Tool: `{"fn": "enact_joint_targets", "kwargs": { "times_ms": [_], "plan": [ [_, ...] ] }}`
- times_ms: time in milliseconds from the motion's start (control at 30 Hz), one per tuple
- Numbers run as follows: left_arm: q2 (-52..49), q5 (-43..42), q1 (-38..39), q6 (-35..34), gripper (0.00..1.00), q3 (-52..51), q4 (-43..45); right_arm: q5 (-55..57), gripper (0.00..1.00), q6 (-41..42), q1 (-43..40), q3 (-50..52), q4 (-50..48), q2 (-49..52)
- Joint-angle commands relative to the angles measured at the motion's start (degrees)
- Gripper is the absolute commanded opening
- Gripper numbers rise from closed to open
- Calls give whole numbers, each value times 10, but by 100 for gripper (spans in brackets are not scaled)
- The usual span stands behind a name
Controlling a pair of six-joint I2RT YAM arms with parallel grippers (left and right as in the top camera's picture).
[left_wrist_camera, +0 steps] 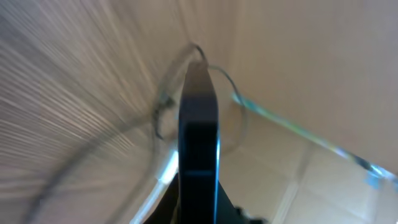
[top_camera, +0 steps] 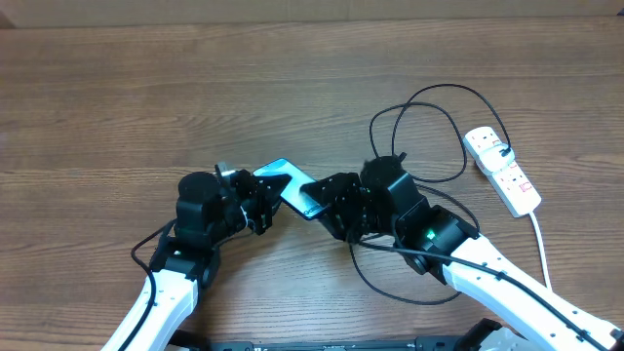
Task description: Plug charger to phone and switch on socket
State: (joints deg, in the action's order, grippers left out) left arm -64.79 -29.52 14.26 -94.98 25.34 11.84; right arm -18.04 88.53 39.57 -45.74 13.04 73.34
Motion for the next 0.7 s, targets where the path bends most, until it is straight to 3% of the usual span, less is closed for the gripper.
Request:
{"fn": "enact_joint_targets", "kwargs": {
  "times_ms": [0,67,100,167,233,333,433,500,667],
  "plan": [
    [3,96,-3,97,6,7,-63,188,66,-221,3,-6,14,-5],
    [3,95,-13,98,6,7,-109,305,84,-336,3,-6,22,-5],
    [3,88,-19,105,5,7,-121,329,88,-360,3,-6,24,-5],
    [3,60,-31,137,4,7,-124,414,86,-444,3,-6,32,0],
    [3,27,-41,141,4,7,-124,455,78,-453,-3,-6,41,17],
    [3,-14,-48,141,4,7,-122,424,70,-450,-38,-7,40,61],
    [3,-52,-49,141,4,7,-117,337,68,-449,-104,-21,43,121],
    [3,-61,-49,143,4,7,-118,268,61,-449,-150,-34,50,163],
    [3,-61,-49,140,4,7,-117,210,59,-449,-185,-39,39,228]
  ]
}}
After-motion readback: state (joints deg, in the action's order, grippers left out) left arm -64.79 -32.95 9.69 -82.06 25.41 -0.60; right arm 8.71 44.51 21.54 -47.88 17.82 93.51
